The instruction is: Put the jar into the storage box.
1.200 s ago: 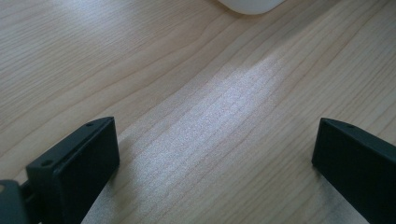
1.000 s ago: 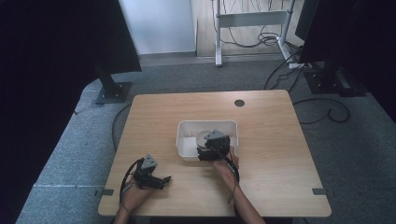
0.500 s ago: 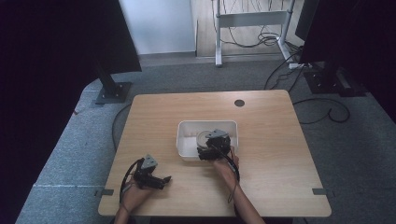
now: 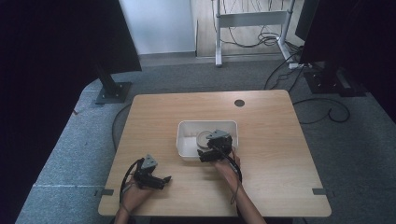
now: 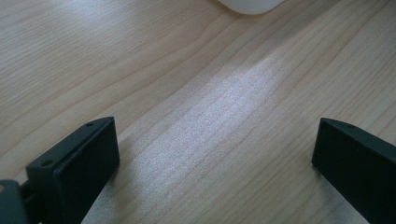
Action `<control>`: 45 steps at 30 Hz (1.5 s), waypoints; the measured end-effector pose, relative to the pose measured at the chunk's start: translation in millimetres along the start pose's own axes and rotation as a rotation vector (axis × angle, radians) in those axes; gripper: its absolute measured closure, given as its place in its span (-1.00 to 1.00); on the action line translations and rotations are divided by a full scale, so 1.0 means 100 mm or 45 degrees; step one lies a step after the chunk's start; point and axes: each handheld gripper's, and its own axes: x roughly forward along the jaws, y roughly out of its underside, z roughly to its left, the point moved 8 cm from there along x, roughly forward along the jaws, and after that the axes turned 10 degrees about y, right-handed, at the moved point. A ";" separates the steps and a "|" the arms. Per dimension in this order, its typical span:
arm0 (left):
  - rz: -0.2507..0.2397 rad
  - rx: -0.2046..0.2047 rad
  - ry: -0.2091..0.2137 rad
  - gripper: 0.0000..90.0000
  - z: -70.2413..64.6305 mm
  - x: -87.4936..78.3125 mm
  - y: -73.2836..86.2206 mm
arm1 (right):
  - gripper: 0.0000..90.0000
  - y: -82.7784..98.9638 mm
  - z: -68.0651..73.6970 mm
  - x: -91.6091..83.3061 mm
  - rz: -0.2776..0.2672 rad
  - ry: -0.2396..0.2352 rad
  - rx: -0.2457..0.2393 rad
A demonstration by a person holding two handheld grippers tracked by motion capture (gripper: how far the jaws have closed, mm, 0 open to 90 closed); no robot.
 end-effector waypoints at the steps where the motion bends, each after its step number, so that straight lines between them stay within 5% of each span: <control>1: 0.000 0.000 0.000 -0.99 0.00 0.00 0.00 | -0.95 0.00 0.00 -0.01 -0.005 0.000 0.000; 45: -0.001 -0.001 0.000 -0.99 0.00 0.00 0.00 | -0.94 0.14 -0.11 -0.60 -0.094 -0.031 -0.130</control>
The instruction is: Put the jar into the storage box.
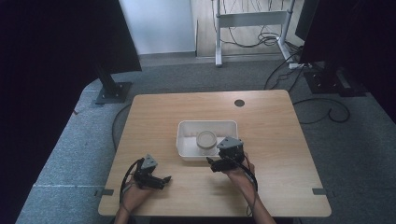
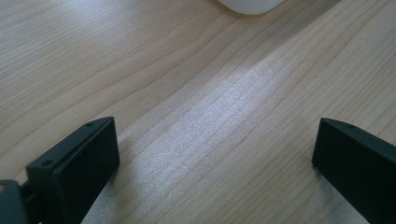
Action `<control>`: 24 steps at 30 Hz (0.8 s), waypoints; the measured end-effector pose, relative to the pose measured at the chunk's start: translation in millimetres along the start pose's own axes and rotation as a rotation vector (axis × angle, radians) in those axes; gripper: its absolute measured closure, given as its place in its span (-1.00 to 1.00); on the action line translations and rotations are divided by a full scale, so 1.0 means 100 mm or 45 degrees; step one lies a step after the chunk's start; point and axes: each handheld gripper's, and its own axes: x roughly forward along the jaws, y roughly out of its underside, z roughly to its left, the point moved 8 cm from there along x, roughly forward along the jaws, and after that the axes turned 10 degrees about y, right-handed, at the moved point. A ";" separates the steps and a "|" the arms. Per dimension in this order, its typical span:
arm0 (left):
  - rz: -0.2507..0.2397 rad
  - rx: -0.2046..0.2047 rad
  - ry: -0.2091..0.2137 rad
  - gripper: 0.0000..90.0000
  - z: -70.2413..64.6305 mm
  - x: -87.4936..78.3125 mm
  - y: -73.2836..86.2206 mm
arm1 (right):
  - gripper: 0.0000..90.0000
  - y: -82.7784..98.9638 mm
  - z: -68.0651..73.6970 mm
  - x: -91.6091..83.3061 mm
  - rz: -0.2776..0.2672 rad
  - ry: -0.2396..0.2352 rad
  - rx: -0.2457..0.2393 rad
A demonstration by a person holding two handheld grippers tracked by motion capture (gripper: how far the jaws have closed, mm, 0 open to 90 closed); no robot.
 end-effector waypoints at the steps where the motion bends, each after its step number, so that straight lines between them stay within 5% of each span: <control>1: 0.000 0.000 0.000 -0.99 0.00 0.00 0.00 | -0.93 0.01 0.00 -0.01 -0.001 -0.001 -0.001; 24: 0.001 -0.002 -0.004 -0.99 0.00 0.00 0.00 | -0.91 0.22 -0.09 -0.25 0.006 -0.052 0.001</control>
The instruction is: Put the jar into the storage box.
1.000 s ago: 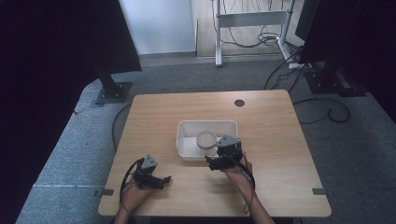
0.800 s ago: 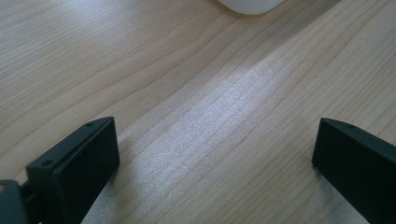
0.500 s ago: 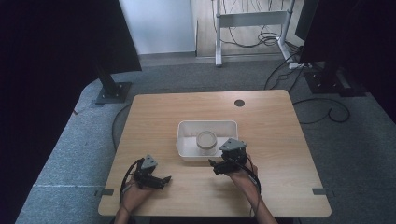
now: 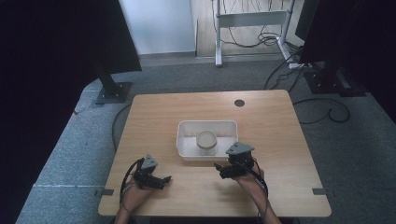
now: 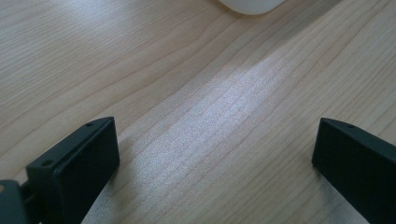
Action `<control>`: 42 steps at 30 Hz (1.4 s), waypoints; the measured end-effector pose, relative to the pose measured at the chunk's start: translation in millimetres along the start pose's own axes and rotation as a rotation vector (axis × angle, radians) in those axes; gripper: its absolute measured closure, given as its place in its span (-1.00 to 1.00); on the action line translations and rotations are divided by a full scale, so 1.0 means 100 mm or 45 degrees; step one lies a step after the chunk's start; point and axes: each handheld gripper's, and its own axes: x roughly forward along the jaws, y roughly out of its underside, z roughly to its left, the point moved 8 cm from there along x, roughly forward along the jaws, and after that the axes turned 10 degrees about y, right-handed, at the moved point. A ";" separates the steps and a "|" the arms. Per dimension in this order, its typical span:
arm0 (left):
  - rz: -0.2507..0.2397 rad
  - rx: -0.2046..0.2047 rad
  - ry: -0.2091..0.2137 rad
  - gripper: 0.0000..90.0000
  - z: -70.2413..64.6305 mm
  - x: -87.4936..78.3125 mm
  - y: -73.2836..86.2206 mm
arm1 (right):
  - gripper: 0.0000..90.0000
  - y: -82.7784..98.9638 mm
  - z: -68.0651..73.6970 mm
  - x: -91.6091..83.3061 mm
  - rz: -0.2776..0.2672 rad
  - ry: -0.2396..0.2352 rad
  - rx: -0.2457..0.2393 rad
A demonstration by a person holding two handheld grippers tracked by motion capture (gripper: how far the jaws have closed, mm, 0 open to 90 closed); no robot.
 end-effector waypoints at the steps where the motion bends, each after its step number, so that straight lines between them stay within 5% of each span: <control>1: 0.000 0.000 0.000 -0.99 0.00 0.00 0.00 | -0.91 0.01 -0.01 -0.02 -0.002 0.002 0.002; 42: -0.002 -0.007 -0.007 -0.99 0.00 0.00 0.00 | -0.91 0.53 -0.32 -0.42 -0.002 0.068 0.086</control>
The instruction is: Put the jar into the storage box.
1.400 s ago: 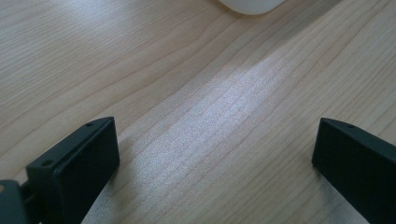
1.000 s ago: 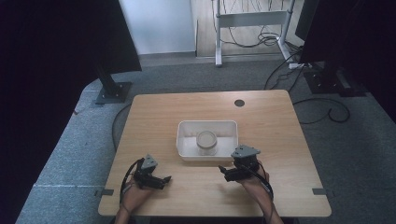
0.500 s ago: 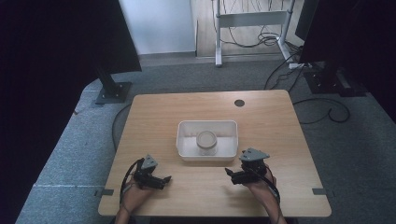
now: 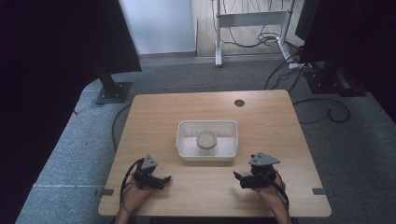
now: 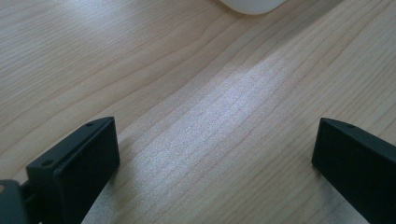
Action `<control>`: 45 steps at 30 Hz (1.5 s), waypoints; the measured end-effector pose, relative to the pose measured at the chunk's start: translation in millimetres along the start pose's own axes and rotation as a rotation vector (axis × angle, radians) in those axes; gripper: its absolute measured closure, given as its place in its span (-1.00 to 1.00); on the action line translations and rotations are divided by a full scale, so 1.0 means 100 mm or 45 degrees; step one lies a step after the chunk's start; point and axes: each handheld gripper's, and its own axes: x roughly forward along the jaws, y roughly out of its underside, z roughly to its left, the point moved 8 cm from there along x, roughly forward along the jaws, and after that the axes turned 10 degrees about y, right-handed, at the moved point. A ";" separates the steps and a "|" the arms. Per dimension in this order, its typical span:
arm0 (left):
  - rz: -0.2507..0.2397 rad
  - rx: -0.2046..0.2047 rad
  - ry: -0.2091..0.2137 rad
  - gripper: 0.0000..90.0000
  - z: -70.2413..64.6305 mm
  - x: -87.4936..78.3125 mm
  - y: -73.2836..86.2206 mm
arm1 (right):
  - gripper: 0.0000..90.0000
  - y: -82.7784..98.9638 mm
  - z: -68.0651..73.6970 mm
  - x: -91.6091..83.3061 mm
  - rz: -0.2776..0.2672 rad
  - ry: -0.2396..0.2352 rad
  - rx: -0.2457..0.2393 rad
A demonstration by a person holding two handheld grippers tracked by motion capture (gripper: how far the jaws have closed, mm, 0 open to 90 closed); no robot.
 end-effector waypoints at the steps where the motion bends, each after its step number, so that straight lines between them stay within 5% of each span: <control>1: 0.000 0.000 0.000 -0.99 0.00 0.00 0.00 | -0.91 0.02 -0.01 -0.01 0.002 0.003 0.004; 45: -0.001 -0.004 -0.003 -0.99 0.00 0.00 0.00 | -0.93 0.65 0.04 -0.04 0.182 -0.022 0.041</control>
